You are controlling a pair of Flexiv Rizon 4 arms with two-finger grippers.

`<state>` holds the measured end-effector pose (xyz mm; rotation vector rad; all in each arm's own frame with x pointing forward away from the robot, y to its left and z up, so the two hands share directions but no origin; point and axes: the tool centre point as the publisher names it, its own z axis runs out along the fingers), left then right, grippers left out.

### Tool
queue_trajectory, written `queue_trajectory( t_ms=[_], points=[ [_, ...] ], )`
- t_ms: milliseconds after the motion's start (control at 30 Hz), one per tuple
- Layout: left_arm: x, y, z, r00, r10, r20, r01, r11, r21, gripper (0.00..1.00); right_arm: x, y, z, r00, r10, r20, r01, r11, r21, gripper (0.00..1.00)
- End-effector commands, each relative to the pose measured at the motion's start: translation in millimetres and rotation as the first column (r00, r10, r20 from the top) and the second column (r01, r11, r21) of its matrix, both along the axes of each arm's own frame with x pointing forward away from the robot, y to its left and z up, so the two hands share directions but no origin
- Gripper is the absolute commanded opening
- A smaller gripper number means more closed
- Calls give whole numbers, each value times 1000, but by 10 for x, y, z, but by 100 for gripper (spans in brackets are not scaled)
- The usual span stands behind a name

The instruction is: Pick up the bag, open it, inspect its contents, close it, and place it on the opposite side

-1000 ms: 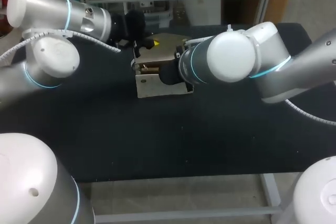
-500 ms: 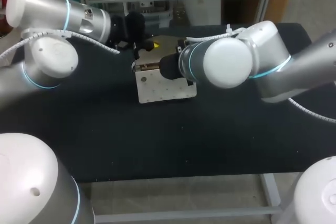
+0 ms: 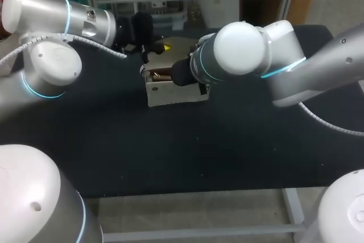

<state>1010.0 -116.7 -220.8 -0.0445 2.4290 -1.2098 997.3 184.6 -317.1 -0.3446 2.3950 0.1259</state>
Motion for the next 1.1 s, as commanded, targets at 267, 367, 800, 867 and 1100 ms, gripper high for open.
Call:
queue_trajectory(
  t_ms=[267, 367, 800, 867, 1100],
  points=[
    [-64, -12, -1, 999, -31, 21, 31, 999, -7, 0, 105, -18, -131, 983, -40, -178, 37, 999, -20, 0],
    [-80, -12, -7, 999, -39, 25, 40, 999, -5, 0, 171, -36, -181, 976, -45, -215, 43, 999, -16, 4],
    [-100, 17, -28, 996, -68, 57, 68, 998, 2, 0, 247, -12, -270, 953, -15, -303, 10, 1000, -17, 100],
    [-97, 18, -31, 995, -74, 62, 74, 997, 3, 0, 244, -11, -276, 951, -13, -308, 8, 1000, -18, 100],
    [-91, 27, -33, 994, -80, 69, 81, 997, -2, 0, 217, -10, -262, 950, -11, -311, 4, 1000, -25, 100]
  ],
)
